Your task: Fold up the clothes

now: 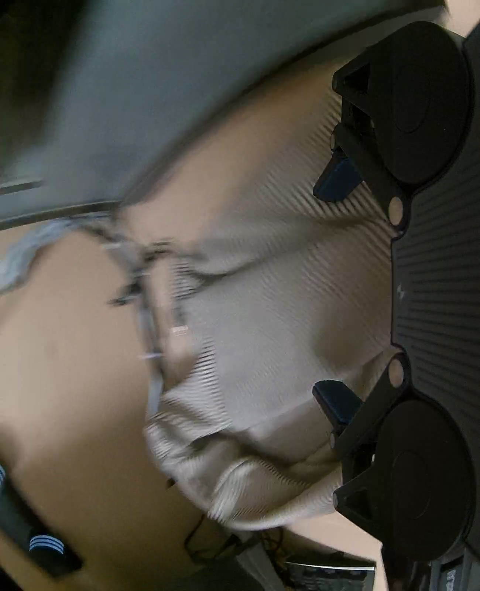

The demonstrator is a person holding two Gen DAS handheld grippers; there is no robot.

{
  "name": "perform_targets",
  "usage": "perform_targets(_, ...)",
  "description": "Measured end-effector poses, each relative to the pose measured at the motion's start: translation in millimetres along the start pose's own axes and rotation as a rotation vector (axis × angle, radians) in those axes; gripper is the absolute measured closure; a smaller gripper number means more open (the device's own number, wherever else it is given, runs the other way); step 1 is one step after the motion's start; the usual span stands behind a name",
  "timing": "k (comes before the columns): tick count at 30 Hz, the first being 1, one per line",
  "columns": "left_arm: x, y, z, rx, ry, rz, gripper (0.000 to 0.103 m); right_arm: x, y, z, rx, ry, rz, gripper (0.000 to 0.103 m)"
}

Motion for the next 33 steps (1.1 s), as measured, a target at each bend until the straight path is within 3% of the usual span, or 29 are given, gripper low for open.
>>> perform_targets(3,-7.0,0.0,1.5,0.005,-0.018,-0.044,0.0,-16.2,5.2,3.6,-0.02,-0.001,0.058,0.0)
perform_targets(10,-28.6,7.0,16.9,0.062,-0.01,-0.105,0.0,-46.3,17.6,24.4,-0.024,0.12,0.166,0.0)
perform_targets(17,-76.7,27.4,67.7,0.104,0.053,0.014,0.0,-109.4,28.5,68.1,0.01,0.174,0.325,0.0)
perform_targets(25,-107.7,21.7,97.7,0.264,0.06,0.089,0.0,-130.3,18.5,88.8,0.131,0.155,0.356,0.0)
perform_targets(30,-108.1,15.7,117.4,0.297,0.02,0.076,0.0,-141.9,26.8,102.6,0.07,0.113,0.377,0.002)
perform_targets(33,-94.3,4.6,126.8,0.232,-0.03,0.019,0.0,-149.8,37.2,121.6,0.015,0.049,0.398,0.005)
Point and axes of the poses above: each gripper's, at about its wrist camera, not at the fingertips, and z roughly against the way its jaws point, y to its left, x to its top, the point moved 2 cm from there along -z, roughly the way its jaws point, and after that the axes turned 4 degrees about y, right-handed, at the moved point
